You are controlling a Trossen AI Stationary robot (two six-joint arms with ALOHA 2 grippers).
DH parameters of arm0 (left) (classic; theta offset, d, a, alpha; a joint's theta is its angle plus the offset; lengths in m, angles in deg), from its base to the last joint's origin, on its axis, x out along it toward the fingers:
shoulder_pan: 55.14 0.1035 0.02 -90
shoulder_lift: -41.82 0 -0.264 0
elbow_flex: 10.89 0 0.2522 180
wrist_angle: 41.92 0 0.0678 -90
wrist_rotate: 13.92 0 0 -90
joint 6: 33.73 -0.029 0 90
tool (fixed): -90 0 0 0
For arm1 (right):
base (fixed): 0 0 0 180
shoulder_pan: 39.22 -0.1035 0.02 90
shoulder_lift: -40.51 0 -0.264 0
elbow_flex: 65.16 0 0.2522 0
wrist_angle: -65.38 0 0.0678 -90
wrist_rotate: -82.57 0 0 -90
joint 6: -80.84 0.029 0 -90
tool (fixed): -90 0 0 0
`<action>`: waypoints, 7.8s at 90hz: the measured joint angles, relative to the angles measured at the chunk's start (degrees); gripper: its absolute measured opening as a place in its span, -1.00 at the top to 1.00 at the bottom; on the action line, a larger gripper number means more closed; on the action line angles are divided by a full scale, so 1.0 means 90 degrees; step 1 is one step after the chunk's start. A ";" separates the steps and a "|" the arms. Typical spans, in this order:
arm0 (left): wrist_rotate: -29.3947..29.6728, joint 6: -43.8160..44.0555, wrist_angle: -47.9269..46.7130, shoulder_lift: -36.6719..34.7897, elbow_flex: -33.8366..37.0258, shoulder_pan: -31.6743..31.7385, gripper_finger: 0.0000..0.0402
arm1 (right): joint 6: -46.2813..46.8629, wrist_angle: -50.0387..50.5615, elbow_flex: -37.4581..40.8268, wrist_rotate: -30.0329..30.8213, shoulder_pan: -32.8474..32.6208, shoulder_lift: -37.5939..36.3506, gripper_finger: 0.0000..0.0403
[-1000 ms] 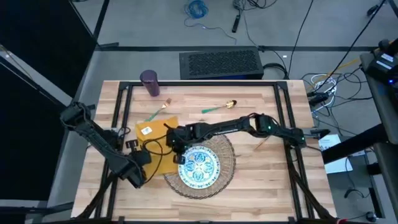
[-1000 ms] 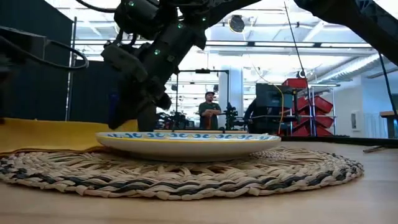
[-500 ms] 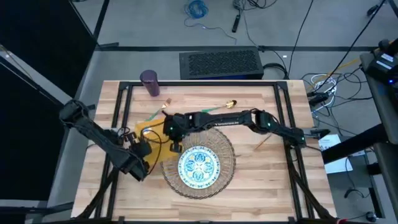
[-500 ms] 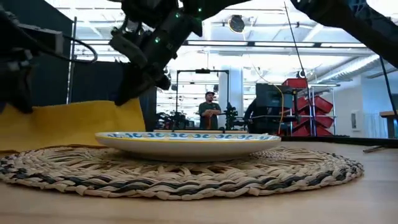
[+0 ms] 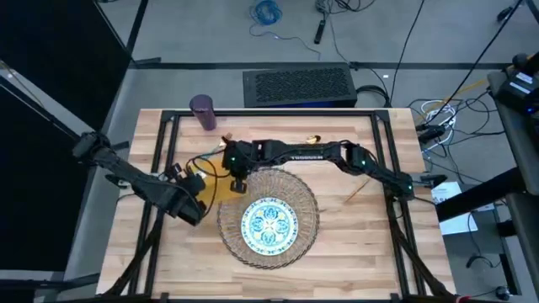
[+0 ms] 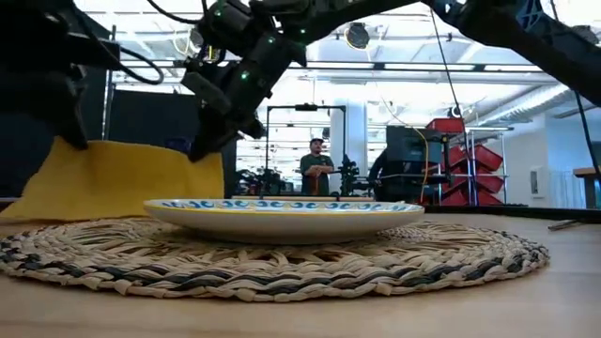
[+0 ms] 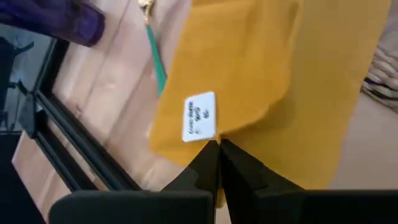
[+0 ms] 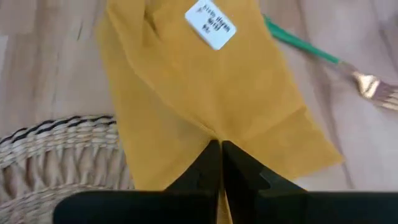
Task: Set table place
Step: Fold the yellow table napkin
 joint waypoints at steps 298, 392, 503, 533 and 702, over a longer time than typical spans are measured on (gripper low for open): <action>-0.0848 0.0005 0.0928 0.0797 0.0426 0.2977 1.00 | -0.0877 -0.1107 -0.0015 -0.0315 0.1213 -0.0077 -0.04; -0.0008 -0.0265 -0.0055 0.0795 0.0151 0.2999 1.00 | -0.1020 0.1802 -0.0017 -0.0303 0.1317 -0.2402 0.03; -0.1245 -0.2967 0.1636 0.0949 0.0164 0.2975 0.39 | -0.1078 0.2557 -0.0010 -0.0197 0.1171 -0.2461 0.03; -0.1842 -0.3438 0.1767 0.1778 0.0393 0.3487 0.39 | -0.1046 0.2715 -0.0010 0.0205 0.1281 -0.3757 0.03; -0.3464 -0.7117 0.2058 0.3095 -0.1678 0.4878 0.39 | -0.0474 0.3830 0.1256 0.0651 0.1038 -0.4818 0.03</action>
